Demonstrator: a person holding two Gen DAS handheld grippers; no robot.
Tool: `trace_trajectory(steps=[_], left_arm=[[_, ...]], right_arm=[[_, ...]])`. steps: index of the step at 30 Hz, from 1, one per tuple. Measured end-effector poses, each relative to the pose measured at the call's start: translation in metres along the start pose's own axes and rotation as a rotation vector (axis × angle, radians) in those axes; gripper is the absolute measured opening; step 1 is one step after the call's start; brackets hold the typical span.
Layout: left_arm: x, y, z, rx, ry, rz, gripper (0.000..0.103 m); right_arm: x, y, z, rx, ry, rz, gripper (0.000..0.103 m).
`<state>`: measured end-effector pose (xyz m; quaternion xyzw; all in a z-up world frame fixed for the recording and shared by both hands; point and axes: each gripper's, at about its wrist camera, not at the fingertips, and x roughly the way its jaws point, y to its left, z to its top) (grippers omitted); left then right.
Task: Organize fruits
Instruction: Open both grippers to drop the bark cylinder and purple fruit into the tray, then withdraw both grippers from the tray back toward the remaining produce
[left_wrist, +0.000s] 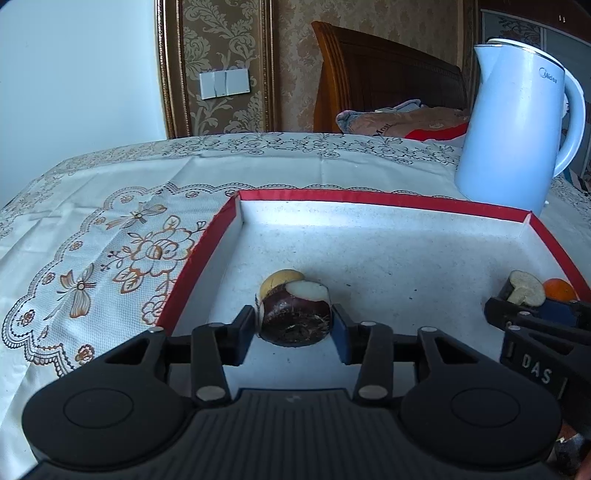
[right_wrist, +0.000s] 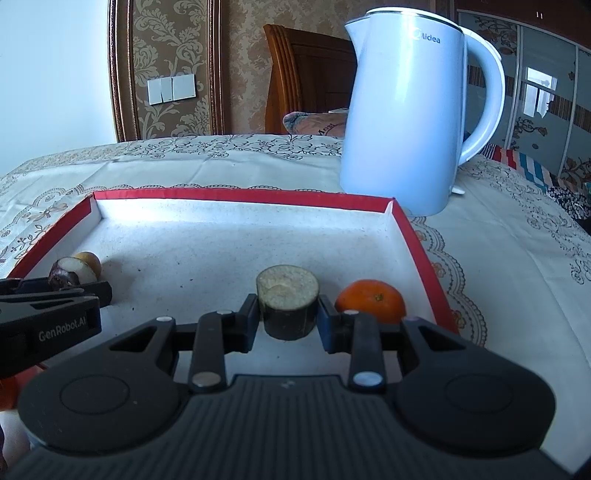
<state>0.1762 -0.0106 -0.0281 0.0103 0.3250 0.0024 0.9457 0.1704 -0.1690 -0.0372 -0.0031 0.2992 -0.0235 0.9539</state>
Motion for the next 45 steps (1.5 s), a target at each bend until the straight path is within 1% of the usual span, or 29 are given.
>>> trace_trajectory(steps=[1, 3, 4, 5, 7, 9, 11, 13, 16, 21, 24, 25, 26, 32, 34, 37, 39, 45], left_arm=[[0.0, 0.0, 0.0, -0.004, 0.0, 0.006, 0.051], [0.0, 0.003, 0.0, -0.017, 0.0, 0.009, 0.055], [0.0, 0.003, 0.0, -0.019, 0.001, 0.006, 0.055], [0.0, 0.004, 0.0, -0.018, 0.001, 0.005, 0.056], [0.0, 0.003, -0.001, -0.013, 0.001, 0.008, 0.06], [-0.001, 0.003, -0.002, -0.011, 0.001, 0.01, 0.062], [-0.002, 0.003, -0.002, -0.014, 0.003, 0.007, 0.065], [-0.002, 0.003, -0.003, -0.015, 0.006, 0.002, 0.072], [-0.004, 0.002, -0.005, -0.004, 0.001, 0.007, 0.072], [-0.006, 0.002, -0.007, -0.004, 0.002, -0.001, 0.075], [-0.011, 0.003, -0.009, 0.002, -0.001, -0.011, 0.075], [-0.014, 0.003, -0.011, 0.007, -0.007, -0.018, 0.075], [-0.017, 0.003, -0.013, 0.013, -0.014, -0.024, 0.075], [-0.033, 0.004, -0.022, 0.028, -0.037, -0.038, 0.075], [-0.041, 0.005, -0.026, 0.031, -0.061, -0.027, 0.075], [-0.053, 0.006, -0.031, 0.037, -0.097, -0.009, 0.075], [-0.06, 0.008, -0.035, 0.038, -0.117, -0.002, 0.075], [-0.081, 0.017, -0.045, 0.023, -0.157, -0.007, 0.077]], right_arm=[[0.0, 0.0, 0.0, 0.003, 0.0, 0.001, 0.031], [-0.001, -0.001, 0.0, 0.01, -0.001, 0.004, 0.031], [-0.001, -0.001, 0.0, 0.011, -0.003, 0.004, 0.033], [-0.002, -0.001, -0.001, 0.01, -0.007, 0.004, 0.038], [-0.004, 0.0, -0.001, 0.008, -0.015, 0.008, 0.042], [-0.007, 0.002, -0.002, -0.001, -0.03, 0.002, 0.044], [-0.012, 0.003, -0.003, -0.007, -0.047, 0.001, 0.05], [-0.015, 0.002, -0.004, -0.003, -0.056, 0.01, 0.053], [-0.016, 0.002, -0.004, 0.0, -0.057, 0.009, 0.054], [-0.021, 0.0, -0.006, 0.009, -0.072, 0.007, 0.064], [-0.028, 0.001, -0.008, -0.003, -0.107, -0.021, 0.074], [-0.03, 0.0, -0.009, -0.002, -0.117, -0.025, 0.079], [-0.033, 0.0, -0.01, 0.0, -0.124, -0.024, 0.081], [-0.05, -0.013, -0.021, 0.044, -0.151, -0.005, 0.082], [-0.056, -0.016, -0.025, 0.047, -0.156, -0.006, 0.083], [-0.066, -0.022, -0.029, 0.075, -0.189, -0.009, 0.087], [-0.071, -0.027, -0.031, 0.092, -0.202, -0.014, 0.087], [-0.077, -0.029, -0.038, 0.093, -0.195, -0.03, 0.087]])
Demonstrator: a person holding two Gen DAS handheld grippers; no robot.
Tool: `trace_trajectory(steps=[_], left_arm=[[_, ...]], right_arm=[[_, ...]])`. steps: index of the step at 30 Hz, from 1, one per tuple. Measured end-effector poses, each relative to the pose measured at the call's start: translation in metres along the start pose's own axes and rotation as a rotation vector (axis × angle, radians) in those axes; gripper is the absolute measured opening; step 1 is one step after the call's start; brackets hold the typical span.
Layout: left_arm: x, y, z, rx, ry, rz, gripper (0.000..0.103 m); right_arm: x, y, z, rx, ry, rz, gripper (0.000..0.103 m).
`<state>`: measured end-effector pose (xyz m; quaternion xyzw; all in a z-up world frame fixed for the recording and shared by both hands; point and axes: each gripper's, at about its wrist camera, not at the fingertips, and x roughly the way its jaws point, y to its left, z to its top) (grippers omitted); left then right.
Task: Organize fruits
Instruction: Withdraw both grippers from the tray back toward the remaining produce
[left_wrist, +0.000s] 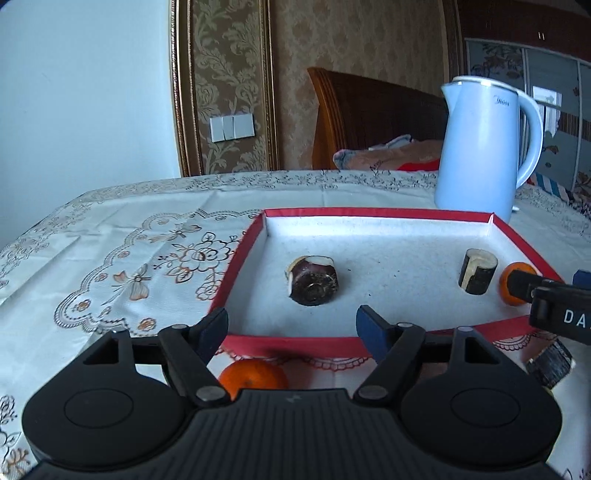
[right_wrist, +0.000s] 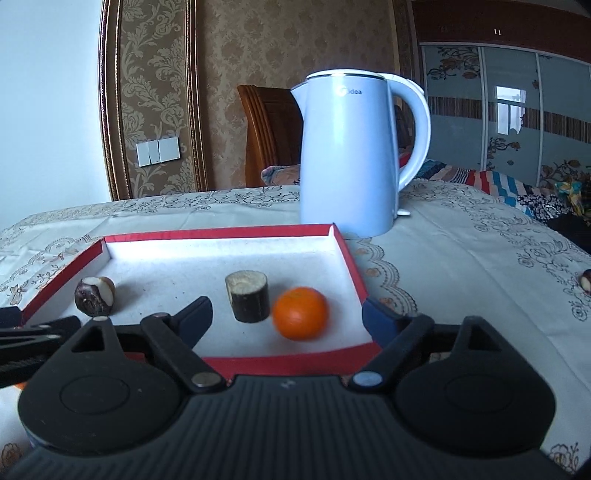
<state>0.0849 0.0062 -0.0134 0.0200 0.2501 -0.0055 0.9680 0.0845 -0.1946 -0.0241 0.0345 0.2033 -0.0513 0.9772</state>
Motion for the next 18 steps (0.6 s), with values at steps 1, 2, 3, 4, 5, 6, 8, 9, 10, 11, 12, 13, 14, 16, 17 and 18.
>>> trace_trajectory(steps=[1, 2, 3, 4, 5, 6, 8, 9, 10, 11, 12, 13, 14, 16, 17, 18], left_arm=[[-0.003, 0.003, -0.002, -0.008, 0.003, -0.003, 0.077], [-0.005, 0.006, -0.004, -0.017, 0.003, -0.009, 0.077], [-0.007, 0.009, -0.005, -0.026, 0.007, -0.011, 0.077], [-0.01, 0.011, -0.007, -0.032, 0.009, -0.011, 0.077], [-0.011, 0.014, -0.008, -0.04, 0.01, -0.014, 0.077], [-0.013, 0.017, -0.009, -0.049, 0.014, -0.02, 0.077], [-0.015, 0.022, -0.011, -0.048, 0.033, -0.031, 0.077], [-0.016, 0.024, -0.013, -0.045, 0.051, -0.028, 0.077], [-0.016, 0.027, -0.015, -0.042, 0.065, -0.019, 0.077], [-0.017, 0.03, -0.018, -0.044, 0.073, -0.014, 0.077], [-0.019, 0.034, -0.02, -0.05, 0.078, -0.013, 0.077], [-0.02, 0.037, -0.021, -0.061, 0.078, -0.015, 0.077], [-0.021, 0.04, -0.022, -0.075, 0.077, -0.016, 0.077], [-0.021, 0.044, -0.023, -0.093, 0.077, -0.02, 0.077], [-0.021, 0.044, -0.023, -0.095, 0.079, -0.022, 0.077], [-0.021, 0.044, -0.024, -0.092, 0.08, -0.023, 0.077]], right_arm=[[-0.002, -0.001, -0.001, 0.002, 0.001, 0.0, 0.087], [-0.003, -0.002, -0.002, 0.002, 0.001, -0.003, 0.088], [-0.005, -0.002, -0.004, 0.0, 0.002, -0.008, 0.088], [-0.006, -0.003, -0.005, -0.002, 0.003, -0.01, 0.088], [-0.007, -0.003, -0.006, -0.003, 0.005, -0.008, 0.088], [-0.009, -0.003, -0.007, -0.002, 0.004, -0.009, 0.088], [-0.011, -0.005, -0.008, 0.004, 0.005, -0.008, 0.088], [-0.013, -0.006, -0.009, 0.011, 0.009, -0.006, 0.088], [-0.016, -0.01, -0.01, 0.023, 0.016, 0.0, 0.088], [-0.019, -0.015, -0.012, 0.038, 0.028, 0.009, 0.088], [-0.022, -0.02, -0.015, 0.057, 0.038, 0.013, 0.088], [-0.025, -0.025, -0.019, 0.074, 0.04, 0.013, 0.089], [-0.029, -0.031, -0.021, 0.095, 0.04, 0.016, 0.089], [-0.036, -0.041, -0.024, 0.129, 0.031, 0.007, 0.09], [-0.038, -0.044, -0.025, 0.13, 0.032, 0.0, 0.09], [-0.041, -0.046, -0.027, 0.129, 0.033, 0.0, 0.09]])
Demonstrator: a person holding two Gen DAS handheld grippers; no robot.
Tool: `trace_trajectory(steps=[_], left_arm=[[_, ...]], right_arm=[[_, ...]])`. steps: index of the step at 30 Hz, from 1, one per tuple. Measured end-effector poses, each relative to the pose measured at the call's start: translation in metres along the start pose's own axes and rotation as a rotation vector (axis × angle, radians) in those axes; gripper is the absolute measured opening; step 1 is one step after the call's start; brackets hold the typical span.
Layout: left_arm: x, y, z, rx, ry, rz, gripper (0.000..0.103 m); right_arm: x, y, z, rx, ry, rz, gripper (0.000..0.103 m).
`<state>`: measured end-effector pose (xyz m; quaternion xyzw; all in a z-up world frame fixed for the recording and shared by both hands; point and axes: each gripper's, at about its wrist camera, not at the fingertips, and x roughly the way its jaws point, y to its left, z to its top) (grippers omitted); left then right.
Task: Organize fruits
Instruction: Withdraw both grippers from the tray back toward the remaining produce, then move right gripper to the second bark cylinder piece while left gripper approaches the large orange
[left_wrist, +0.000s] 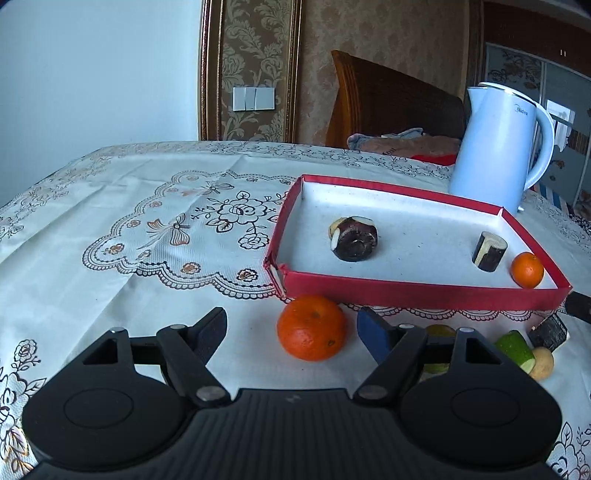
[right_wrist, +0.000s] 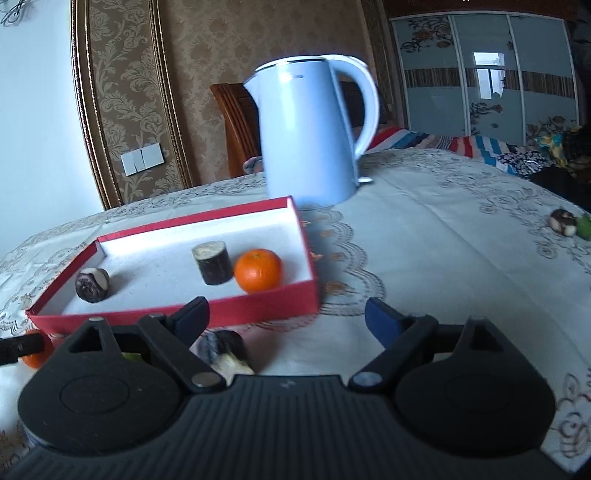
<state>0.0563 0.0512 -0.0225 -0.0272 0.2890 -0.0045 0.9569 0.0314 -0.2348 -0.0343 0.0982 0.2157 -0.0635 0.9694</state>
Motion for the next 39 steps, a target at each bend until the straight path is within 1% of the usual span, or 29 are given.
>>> trace_trajectory(steps=[3, 7, 13, 39], left_arm=[[0.001, -0.002, -0.001, 0.011, 0.003, 0.004, 0.077], [0.002, 0.0, -0.002, -0.003, 0.008, -0.003, 0.077], [0.004, 0.001, -0.002, -0.011, 0.011, -0.008, 0.077], [0.006, 0.001, -0.003, -0.01, 0.014, -0.009, 0.077]], right_arm=[[-0.009, -0.008, -0.004, 0.003, -0.005, -0.007, 0.091], [-0.013, -0.015, -0.009, 0.009, 0.004, -0.025, 0.091], [-0.014, 0.0, -0.011, -0.08, -0.006, -0.044, 0.092], [-0.012, -0.004, -0.011, -0.059, 0.019, -0.041, 0.092]])
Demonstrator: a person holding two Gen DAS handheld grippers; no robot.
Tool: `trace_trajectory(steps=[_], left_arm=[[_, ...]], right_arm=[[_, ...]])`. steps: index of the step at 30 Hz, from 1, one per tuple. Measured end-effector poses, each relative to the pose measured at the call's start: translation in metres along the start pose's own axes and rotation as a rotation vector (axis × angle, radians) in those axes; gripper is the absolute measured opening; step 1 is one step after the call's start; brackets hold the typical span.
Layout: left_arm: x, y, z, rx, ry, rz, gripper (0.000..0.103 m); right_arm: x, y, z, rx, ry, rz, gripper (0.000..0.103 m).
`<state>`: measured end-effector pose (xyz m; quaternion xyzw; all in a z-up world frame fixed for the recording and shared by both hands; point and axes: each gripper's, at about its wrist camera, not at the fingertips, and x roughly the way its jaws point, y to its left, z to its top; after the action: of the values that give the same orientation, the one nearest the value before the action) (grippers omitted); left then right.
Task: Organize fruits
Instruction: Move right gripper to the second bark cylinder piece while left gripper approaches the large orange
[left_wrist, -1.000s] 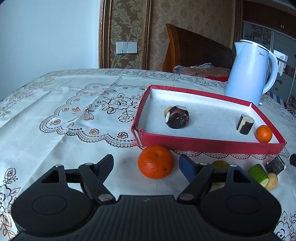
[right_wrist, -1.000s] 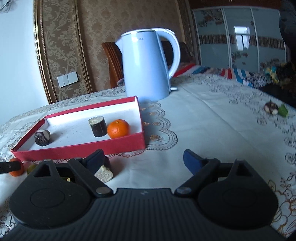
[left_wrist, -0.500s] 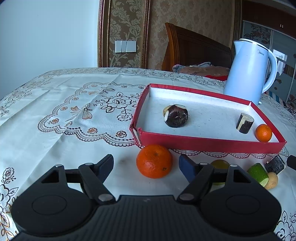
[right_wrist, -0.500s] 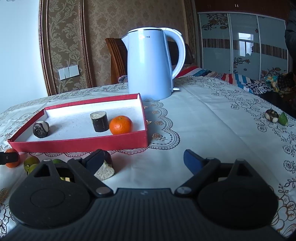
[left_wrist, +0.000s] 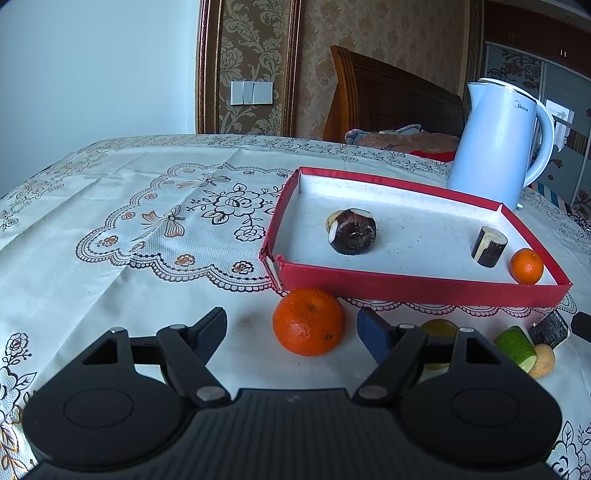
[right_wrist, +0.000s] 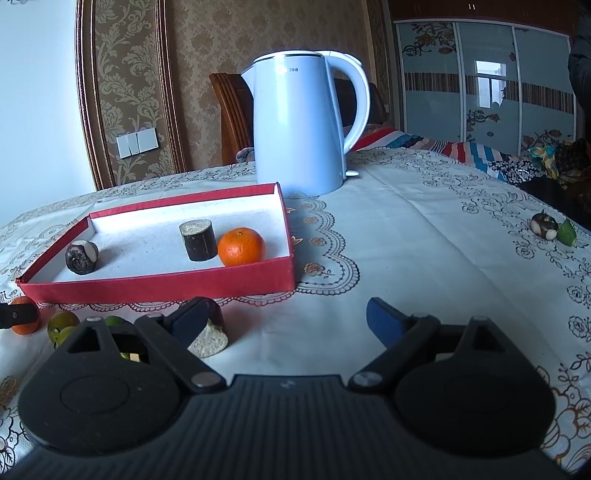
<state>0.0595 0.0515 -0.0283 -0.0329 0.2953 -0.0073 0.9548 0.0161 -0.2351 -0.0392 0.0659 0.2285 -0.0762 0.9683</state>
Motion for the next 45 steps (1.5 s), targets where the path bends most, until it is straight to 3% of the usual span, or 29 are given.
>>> trace_trajectory(steps=[23, 30, 37, 45], left_arm=[[0.001, 0.0, 0.0, -0.006, 0.001, -0.003, 0.077], [-0.001, 0.006, 0.001, -0.037, -0.009, -0.002, 0.077], [-0.001, 0.008, 0.001, -0.047, -0.01, -0.01, 0.077], [-0.003, 0.011, 0.002, -0.064, -0.012, -0.017, 0.077]], right_arm=[[0.002, 0.003, 0.002, -0.015, 0.015, 0.002, 0.092], [0.007, 0.003, 0.006, 0.022, 0.053, 0.068, 0.091], [0.015, 0.014, 0.008, 0.001, 0.081, 0.087, 0.084], [0.032, 0.029, 0.01, 0.012, 0.155, 0.139, 0.063]])
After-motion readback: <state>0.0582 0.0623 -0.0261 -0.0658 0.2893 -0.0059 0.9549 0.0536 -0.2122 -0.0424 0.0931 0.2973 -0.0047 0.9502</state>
